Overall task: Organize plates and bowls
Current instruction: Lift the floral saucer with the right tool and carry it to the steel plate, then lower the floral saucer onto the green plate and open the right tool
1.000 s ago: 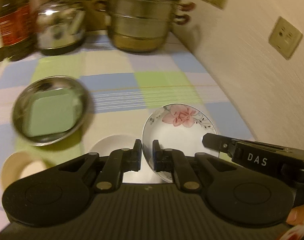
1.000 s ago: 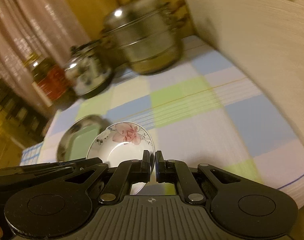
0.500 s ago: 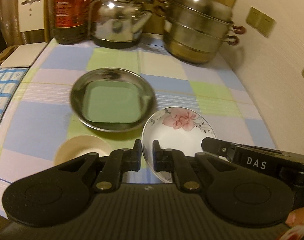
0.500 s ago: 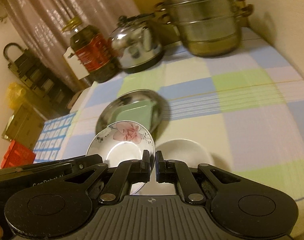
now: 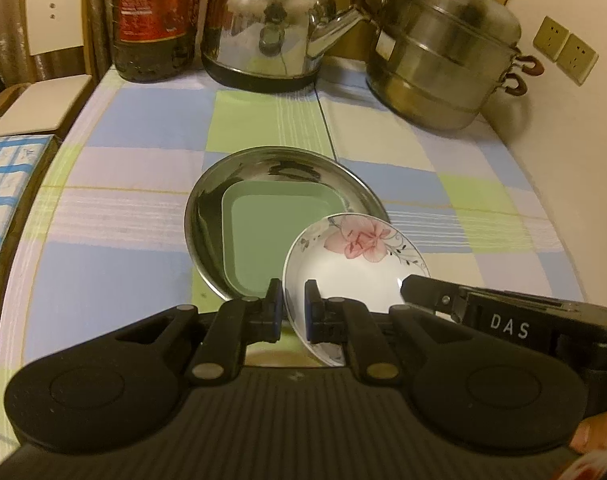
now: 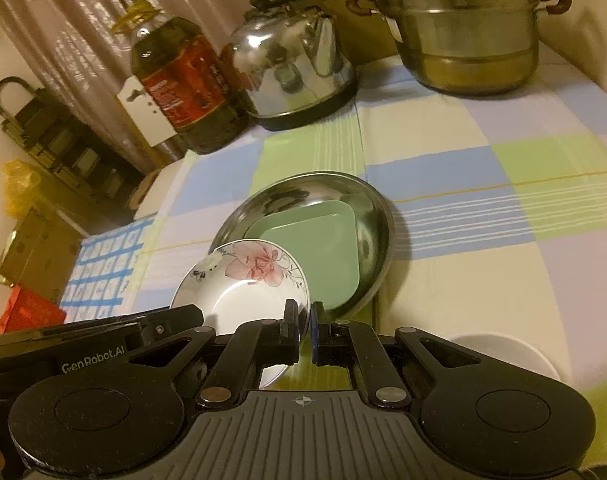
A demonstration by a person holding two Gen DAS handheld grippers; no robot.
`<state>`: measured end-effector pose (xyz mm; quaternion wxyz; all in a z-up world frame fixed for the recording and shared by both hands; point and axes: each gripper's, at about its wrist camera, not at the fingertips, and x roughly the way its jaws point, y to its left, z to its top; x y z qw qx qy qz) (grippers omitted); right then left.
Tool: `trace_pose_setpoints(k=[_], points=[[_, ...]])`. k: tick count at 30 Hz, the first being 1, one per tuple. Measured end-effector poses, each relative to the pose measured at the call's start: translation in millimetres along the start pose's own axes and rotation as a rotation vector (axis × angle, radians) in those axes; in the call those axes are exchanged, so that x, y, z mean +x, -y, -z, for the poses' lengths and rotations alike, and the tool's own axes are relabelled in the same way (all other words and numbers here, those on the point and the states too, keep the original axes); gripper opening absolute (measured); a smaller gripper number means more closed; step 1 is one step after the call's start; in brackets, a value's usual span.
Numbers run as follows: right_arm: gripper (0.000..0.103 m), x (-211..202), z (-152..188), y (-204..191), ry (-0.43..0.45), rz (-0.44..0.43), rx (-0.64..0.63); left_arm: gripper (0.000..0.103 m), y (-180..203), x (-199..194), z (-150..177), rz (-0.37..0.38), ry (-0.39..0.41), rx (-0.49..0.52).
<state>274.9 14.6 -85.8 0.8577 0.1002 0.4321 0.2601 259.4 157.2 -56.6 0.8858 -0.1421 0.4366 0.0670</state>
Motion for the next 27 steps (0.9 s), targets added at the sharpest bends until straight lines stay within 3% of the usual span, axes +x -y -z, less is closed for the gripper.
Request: trace_pose_setpoints(k=[16, 27], points=[[0.006, 84, -28, 12, -0.062, 0.079, 0.065, 0.009, -30, 81, -34, 0.02, -0.098, 0.044], [0.006, 114, -36, 18, -0.1, 0.111, 0.09, 0.009, -41, 108, -42, 0.023, -0.134, 0.04]])
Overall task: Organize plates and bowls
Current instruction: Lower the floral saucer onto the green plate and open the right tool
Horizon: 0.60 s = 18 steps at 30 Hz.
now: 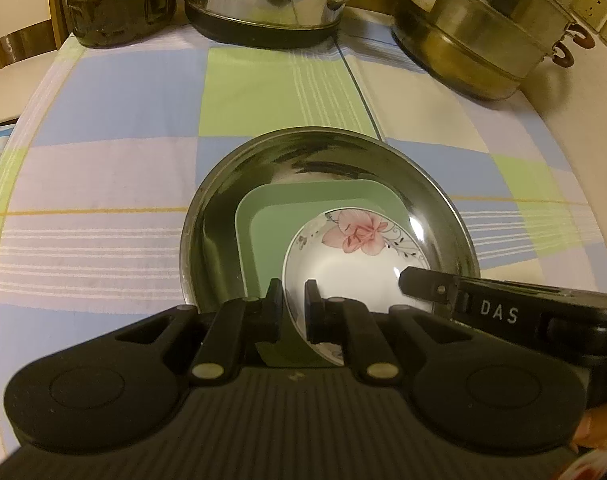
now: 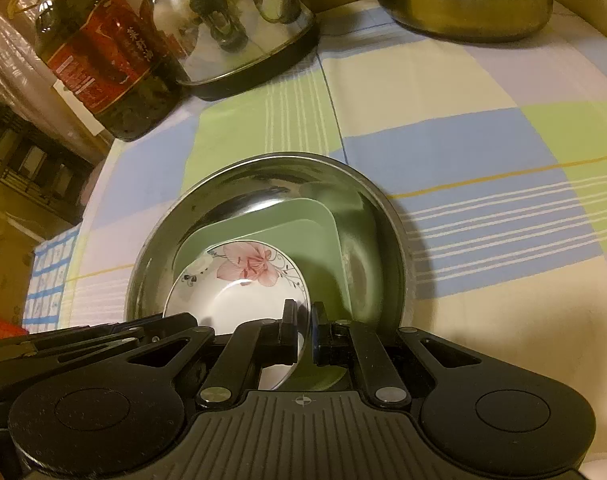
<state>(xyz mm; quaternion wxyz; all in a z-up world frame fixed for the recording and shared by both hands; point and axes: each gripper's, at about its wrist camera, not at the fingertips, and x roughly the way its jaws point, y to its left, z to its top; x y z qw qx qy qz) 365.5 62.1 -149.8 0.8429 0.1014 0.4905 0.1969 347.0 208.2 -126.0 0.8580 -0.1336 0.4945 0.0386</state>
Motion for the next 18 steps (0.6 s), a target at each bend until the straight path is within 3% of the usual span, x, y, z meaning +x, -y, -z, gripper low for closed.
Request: trace_pose_setpoints(k=[18], points=[[0.007, 14, -3, 2, 0.016, 0.025, 0.033, 0.01, 1, 16, -8, -0.005, -0.009, 0.025]])
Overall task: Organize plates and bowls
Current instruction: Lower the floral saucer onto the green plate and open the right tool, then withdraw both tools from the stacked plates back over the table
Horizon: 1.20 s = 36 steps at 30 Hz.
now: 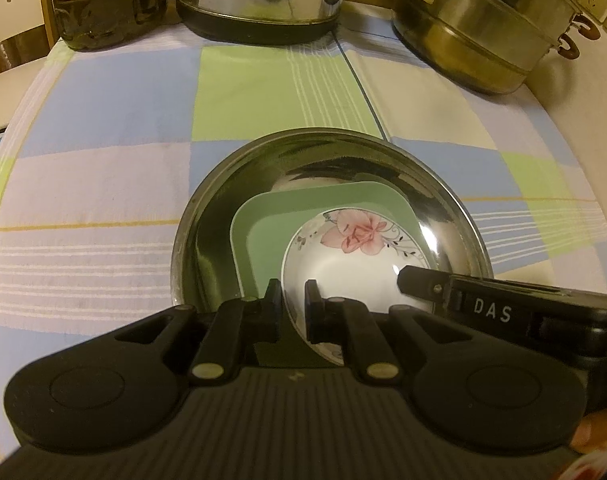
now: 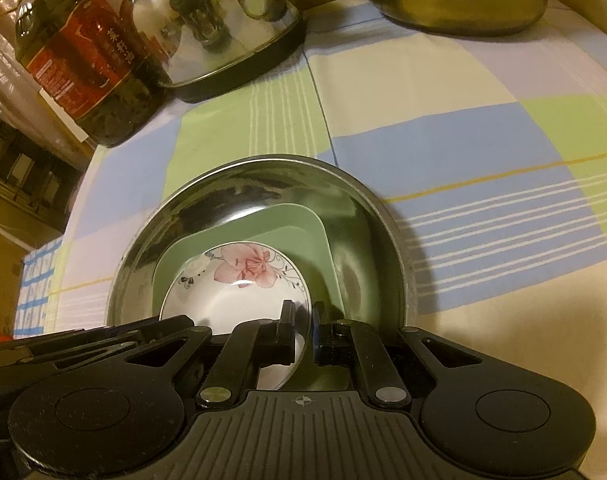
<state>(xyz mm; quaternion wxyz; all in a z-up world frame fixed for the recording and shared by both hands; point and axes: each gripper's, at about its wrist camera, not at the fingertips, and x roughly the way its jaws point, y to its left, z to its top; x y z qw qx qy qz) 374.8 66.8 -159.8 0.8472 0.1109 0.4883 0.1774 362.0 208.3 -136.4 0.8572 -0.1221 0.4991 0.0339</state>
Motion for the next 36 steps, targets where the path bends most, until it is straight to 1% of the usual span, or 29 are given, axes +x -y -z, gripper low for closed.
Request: trace_pose_setpoints(k=[5, 6, 7, 9, 10, 14, 17, 21, 23, 29, 33, 36], points=[[0.009, -2, -1, 0, 0.002, -0.008, -0.001, 0.011, 1, -4, -3, -0.003, 0.021, 0.009], [0.014, -3, -1, 0, 0.006, -0.01, -0.001, 0.011, 1, -5, -4, -0.004, 0.023, 0.013], [0.024, -4, -1, -1, 0.01, -0.013, 0.0, 0.012, 1, -6, -5, -0.004, 0.026, 0.016], [0.037, -7, -1, -1, 0.021, -0.03, 0.006, 0.014, 1, -8, -6, -0.002, 0.03, 0.017], [0.04, -9, -1, -2, 0.032, -0.032, 0.007, 0.014, 0, -10, -6, -0.002, 0.032, 0.015], [0.042, -20, -1, -7, 0.067, -0.047, 0.003, 0.014, -3, -20, -5, 0.009, 0.04, 0.017], [0.043, -34, 1, -10, 0.09, -0.061, 0.01, 0.014, -5, -33, -2, 0.004, 0.065, 0.022], [0.052, -61, 6, -11, 0.131, -0.057, 0.006, 0.014, -9, -57, 5, 0.002, 0.093, 0.022], [0.054, -77, 11, -10, 0.15, -0.067, 0.009, 0.014, -9, -71, 10, -0.007, 0.1, 0.023], [0.058, -120, 30, -8, 0.171, -0.102, -0.004, 0.014, -3, -115, 40, 0.0, 0.146, 0.049], [0.059, -146, 49, -4, 0.167, -0.119, -0.008, 0.014, 4, -134, 67, 0.007, 0.134, 0.046], [0.061, -166, 66, -1, 0.165, -0.116, -0.026, 0.014, 14, -146, 89, 0.01, 0.123, 0.046]])
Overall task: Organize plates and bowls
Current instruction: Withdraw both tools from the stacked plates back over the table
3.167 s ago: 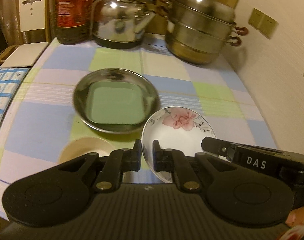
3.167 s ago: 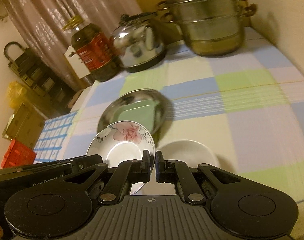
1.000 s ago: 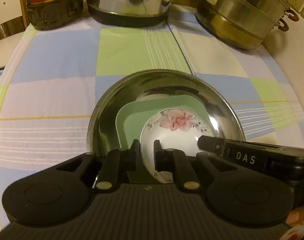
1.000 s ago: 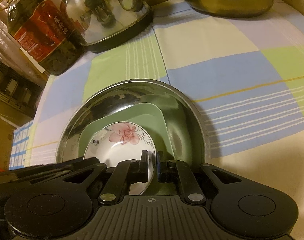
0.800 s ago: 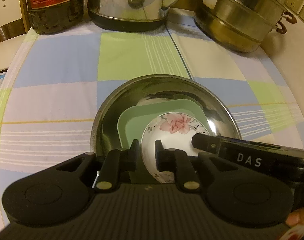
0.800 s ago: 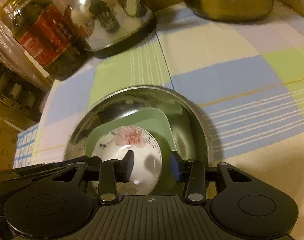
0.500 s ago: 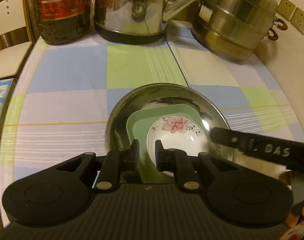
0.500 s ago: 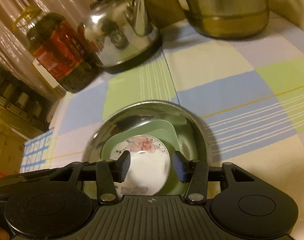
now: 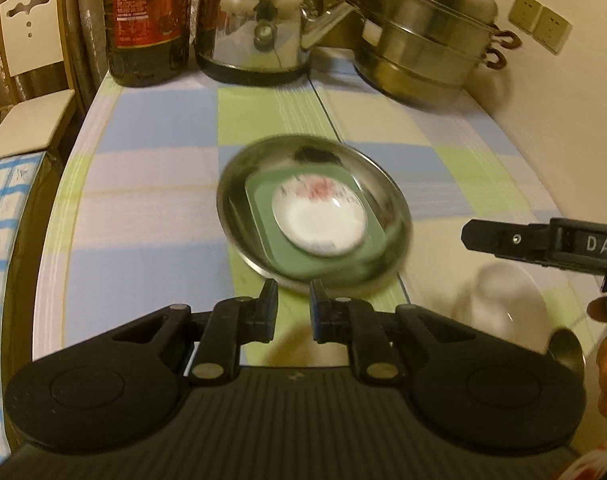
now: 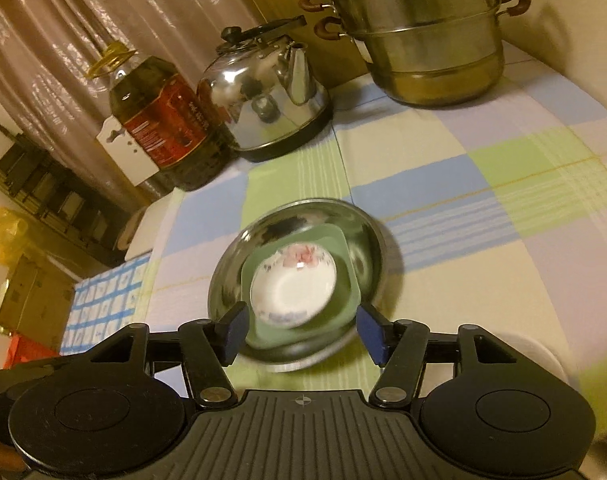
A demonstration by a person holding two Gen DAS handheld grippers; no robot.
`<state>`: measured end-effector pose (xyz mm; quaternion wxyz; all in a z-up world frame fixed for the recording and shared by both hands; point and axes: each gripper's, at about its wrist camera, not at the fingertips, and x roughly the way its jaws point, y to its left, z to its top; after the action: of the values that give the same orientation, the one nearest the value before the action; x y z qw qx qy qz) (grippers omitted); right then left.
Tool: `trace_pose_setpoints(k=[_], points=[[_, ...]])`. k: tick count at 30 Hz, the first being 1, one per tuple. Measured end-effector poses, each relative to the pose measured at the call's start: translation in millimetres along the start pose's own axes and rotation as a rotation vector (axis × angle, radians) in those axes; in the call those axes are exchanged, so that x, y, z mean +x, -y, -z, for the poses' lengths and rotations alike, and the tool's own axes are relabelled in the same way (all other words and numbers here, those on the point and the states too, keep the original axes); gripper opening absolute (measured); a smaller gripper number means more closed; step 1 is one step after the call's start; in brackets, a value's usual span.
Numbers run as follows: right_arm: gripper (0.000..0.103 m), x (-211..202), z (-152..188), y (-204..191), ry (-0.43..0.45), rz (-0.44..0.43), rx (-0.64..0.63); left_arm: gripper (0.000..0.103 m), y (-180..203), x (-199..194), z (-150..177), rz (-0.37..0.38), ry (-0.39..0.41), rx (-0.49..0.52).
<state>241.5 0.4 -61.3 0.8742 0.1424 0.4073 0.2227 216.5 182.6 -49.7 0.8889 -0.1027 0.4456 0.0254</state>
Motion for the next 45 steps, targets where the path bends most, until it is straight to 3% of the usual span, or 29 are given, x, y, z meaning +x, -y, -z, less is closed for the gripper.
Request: trace_pose_setpoints(k=[20, 35, 45], points=[[0.069, -128, 105, 50, -0.05, 0.125, -0.079, 0.014, 82, -72, 103, 0.01, -0.009, 0.023], [0.069, -182, 155, 84, -0.058, 0.168, -0.06, 0.015, 134, -94, 148, 0.013, -0.004, 0.06], [0.069, -195, 169, 95, -0.057, 0.148, -0.044, 0.019, 144, -105, 166, -0.033, -0.009, 0.059]])
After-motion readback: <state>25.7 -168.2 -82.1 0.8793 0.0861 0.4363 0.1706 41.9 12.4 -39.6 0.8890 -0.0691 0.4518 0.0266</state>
